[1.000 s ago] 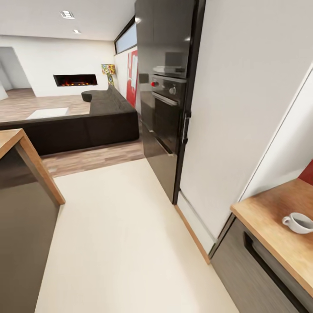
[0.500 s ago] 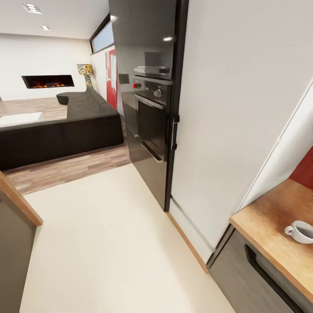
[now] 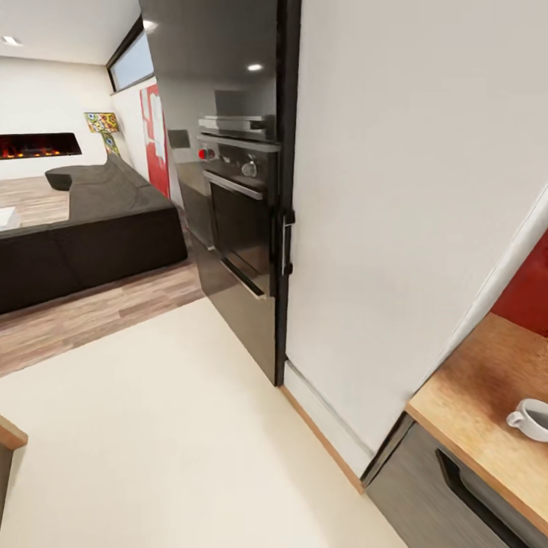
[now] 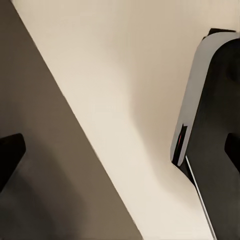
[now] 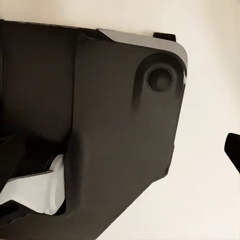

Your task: Set up a coffee station on the kitchen countertop: keep the coffee maker on the countertop, move the bottle of coffee from the kitchen shelf to the counter next to the coffee maker, place a paper coffee filter on top of the coffee maker, put the saucer next to the coffee maker with the coffee cup on the saucer, and place the electric kettle next to the coffee maker.

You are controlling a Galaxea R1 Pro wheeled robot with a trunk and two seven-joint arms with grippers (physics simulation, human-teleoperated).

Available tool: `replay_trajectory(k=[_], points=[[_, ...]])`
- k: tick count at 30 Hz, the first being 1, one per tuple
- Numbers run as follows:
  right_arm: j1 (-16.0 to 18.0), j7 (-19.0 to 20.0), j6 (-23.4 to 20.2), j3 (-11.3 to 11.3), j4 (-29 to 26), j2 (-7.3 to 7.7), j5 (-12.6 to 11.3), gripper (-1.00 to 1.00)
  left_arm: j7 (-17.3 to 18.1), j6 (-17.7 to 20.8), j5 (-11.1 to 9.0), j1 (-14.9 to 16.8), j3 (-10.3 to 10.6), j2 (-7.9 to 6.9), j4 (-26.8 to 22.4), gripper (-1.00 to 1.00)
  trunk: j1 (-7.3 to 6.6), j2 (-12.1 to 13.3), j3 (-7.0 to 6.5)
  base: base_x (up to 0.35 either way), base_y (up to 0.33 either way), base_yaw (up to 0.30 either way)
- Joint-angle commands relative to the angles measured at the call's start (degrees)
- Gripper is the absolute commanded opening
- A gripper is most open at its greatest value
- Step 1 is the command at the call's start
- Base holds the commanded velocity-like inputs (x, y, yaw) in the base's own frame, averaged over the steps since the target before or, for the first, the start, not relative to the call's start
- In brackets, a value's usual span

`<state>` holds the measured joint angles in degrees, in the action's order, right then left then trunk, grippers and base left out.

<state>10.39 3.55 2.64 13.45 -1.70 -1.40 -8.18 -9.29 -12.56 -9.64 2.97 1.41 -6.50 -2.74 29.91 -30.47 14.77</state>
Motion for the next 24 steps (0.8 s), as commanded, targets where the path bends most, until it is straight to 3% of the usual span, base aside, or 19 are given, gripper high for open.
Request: replay_trajectory(k=[1,24], points=[[0.07,0.15,0.26,0.43,0.12,0.00,-0.60,1.00,-0.04,-0.18,-0.41,0.02,0.18,0.00,0.02,1.00,0.05,-0.07,0.08,0.312,0.185,-0.263],[0.07,0.49,0.26,0.39,0.12,-0.04,-0.60,1.00,-0.19,-0.18,-0.56,0.02,-0.06,0.00,0.02,1.00,0.05,-0.07,0.08,0.276,0.216,-0.263]])
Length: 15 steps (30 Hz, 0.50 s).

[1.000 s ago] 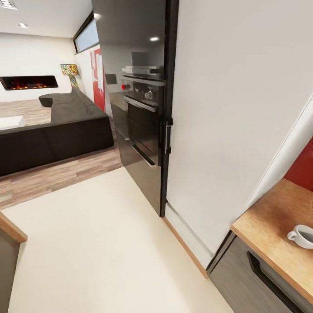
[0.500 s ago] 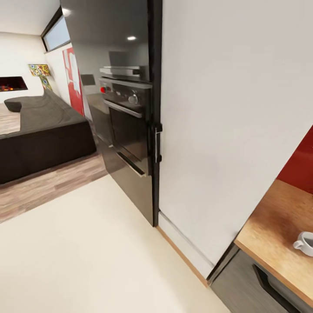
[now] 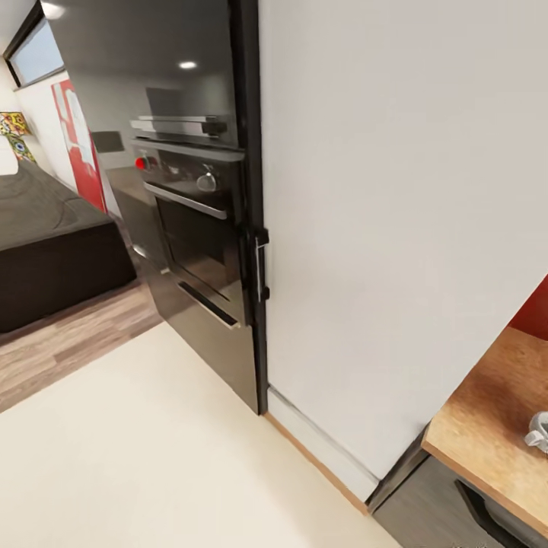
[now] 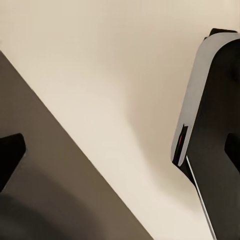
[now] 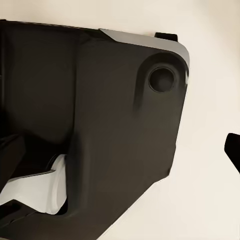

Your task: Set up a coffee station on the kitchen countertop: keep the coffee maker on the countertop, move the bottle of coffee from the kitchen shelf to the counter next to the coffee maker, place a paper coffee filter on top of the coffee maker, put the saucer next to the coffee maker with the coffee cup on the saucer, and place the electric kettle next to the coffee maker.

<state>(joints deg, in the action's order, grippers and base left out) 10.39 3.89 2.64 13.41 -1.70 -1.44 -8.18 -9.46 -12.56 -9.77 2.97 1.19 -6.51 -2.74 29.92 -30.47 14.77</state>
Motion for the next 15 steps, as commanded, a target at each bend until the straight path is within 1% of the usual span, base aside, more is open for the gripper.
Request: replay_trajectory(k=[1,9,15], points=[[0.07,0.15,0.26,0.44,0.12,0.01,-0.60,1.00,-0.03,-0.18,-0.46,0.02,0.15,0.00,0.02,1.00,0.03,-0.07,0.08,0.109,0.167,-0.265],[0.07,0.15,0.26,0.44,0.12,-0.03,-0.69,1.00,-0.04,-0.18,-0.66,0.02,0.21,0.00,0.02,1.00,0.03,-0.07,0.08,0.029,0.173,-0.278],[0.07,0.16,0.26,0.42,0.12,-0.05,-0.69,1.00,0.00,-0.18,-0.75,0.02,0.30,0.03,-0.04,1.00,0.03,-0.07,0.08,0.001,0.272,-0.298]])
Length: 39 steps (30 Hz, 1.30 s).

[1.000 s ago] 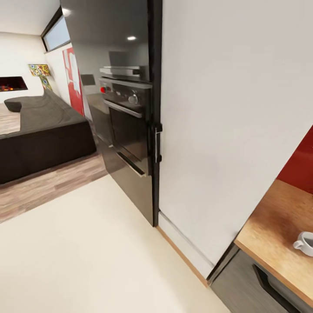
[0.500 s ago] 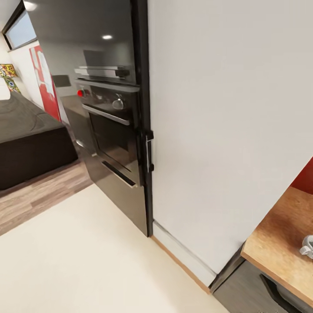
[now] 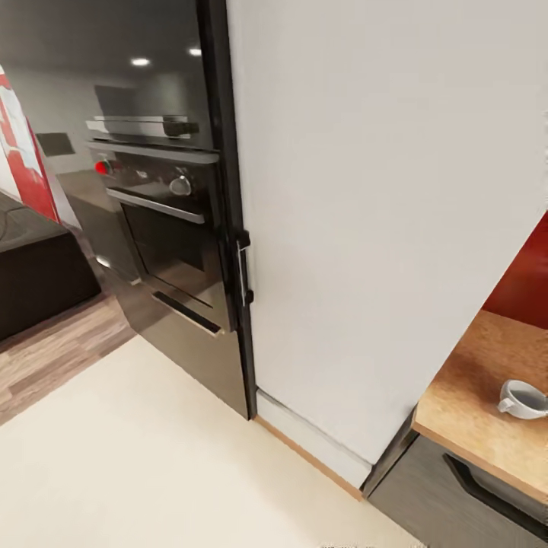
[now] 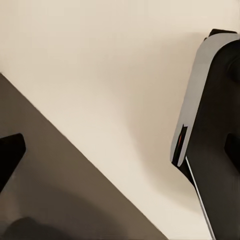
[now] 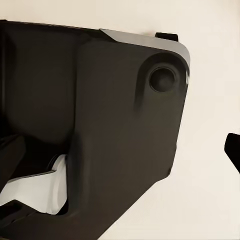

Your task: Set up a coffee station on the kitchen countertop: keep the coffee maker on the countertop, move the bottle of coffee from the kitchen shelf to the counter next to the coffee maker, place a paper coffee filter on top of the coffee maker, put the saucer next to the coffee maker with the coffee cup on the saucer, and place the electric kettle next to the coffee maker.

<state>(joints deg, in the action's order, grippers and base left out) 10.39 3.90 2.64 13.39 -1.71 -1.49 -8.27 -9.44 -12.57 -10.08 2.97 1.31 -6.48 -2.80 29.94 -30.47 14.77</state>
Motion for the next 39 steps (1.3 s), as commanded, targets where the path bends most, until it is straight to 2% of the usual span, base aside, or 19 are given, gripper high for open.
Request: replay_trajectory(k=[1,8,39], points=[[0.07,0.14,0.27,0.43,0.12,0.00,-0.60,1.00,-0.03,-0.17,-0.45,0.02,0.12,0.02,0.00,1.00,0.02,-0.08,0.08,0.000,0.297,-0.300],[0.07,0.14,0.27,0.41,0.10,0.00,-0.61,1.00,-0.09,-0.17,-0.47,0.02,0.02,0.04,-0.01,1.00,0.02,-0.08,0.08,0.000,0.211,-0.300],[0.07,0.14,0.27,0.41,0.04,-0.01,-0.61,1.00,-0.17,-0.17,-0.21,0.02,-0.14,-0.03,0.07,1.00,0.02,-0.08,0.08,0.000,0.003,-0.300]])
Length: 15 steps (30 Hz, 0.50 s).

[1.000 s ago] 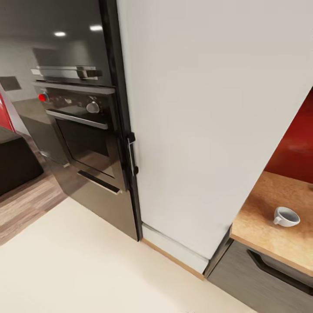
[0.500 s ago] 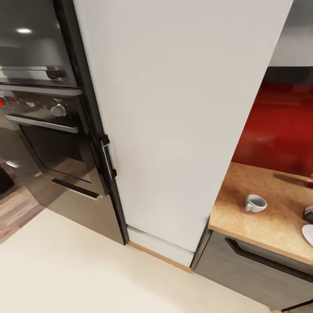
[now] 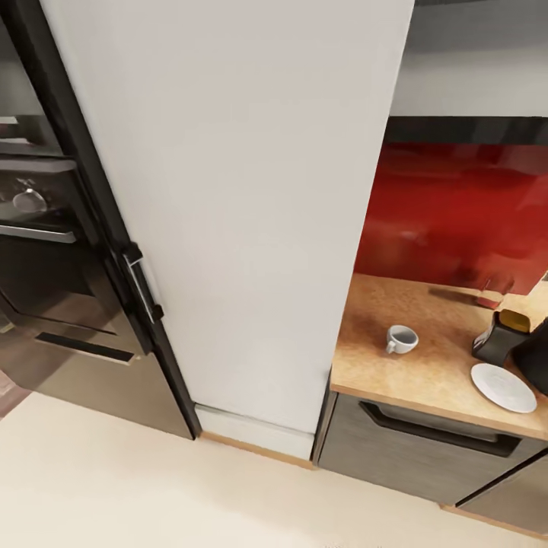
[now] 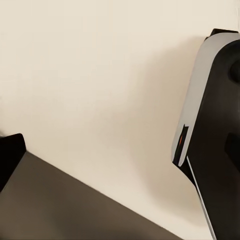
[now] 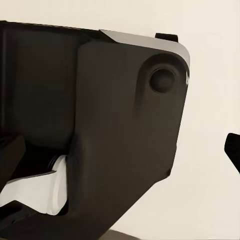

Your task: Set up a coffee station on the kitchen countertop: keep the coffee maker on the countertop, move the bottle of coffee from the kitchen shelf to the counter next to the coffee maker, place a paper coffee filter on top of the coffee maker, put the saucer next to the coffee maker with the coffee cup on the saucer, and place the electric kettle next to the coffee maker.

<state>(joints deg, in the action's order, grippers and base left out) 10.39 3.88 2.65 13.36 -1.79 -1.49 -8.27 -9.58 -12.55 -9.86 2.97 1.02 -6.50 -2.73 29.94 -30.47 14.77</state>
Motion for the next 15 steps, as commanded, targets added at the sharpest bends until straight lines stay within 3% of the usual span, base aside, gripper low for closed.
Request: replay_trajectory(k=[1,15], points=[[0.07,0.17,0.25,0.44,0.12,0.00,-0.60,1.00,-0.02,-0.19,-0.43,0.01,0.14,0.00,0.01,1.00,0.02,-0.08,0.08,0.000,0.000,-0.300],[0.07,0.17,0.22,0.37,0.12,-0.19,-0.60,1.00,0.06,-0.27,-0.41,-0.07,0.20,0.00,0.24,1.00,0.02,-0.08,0.08,0.000,0.000,-0.300]])
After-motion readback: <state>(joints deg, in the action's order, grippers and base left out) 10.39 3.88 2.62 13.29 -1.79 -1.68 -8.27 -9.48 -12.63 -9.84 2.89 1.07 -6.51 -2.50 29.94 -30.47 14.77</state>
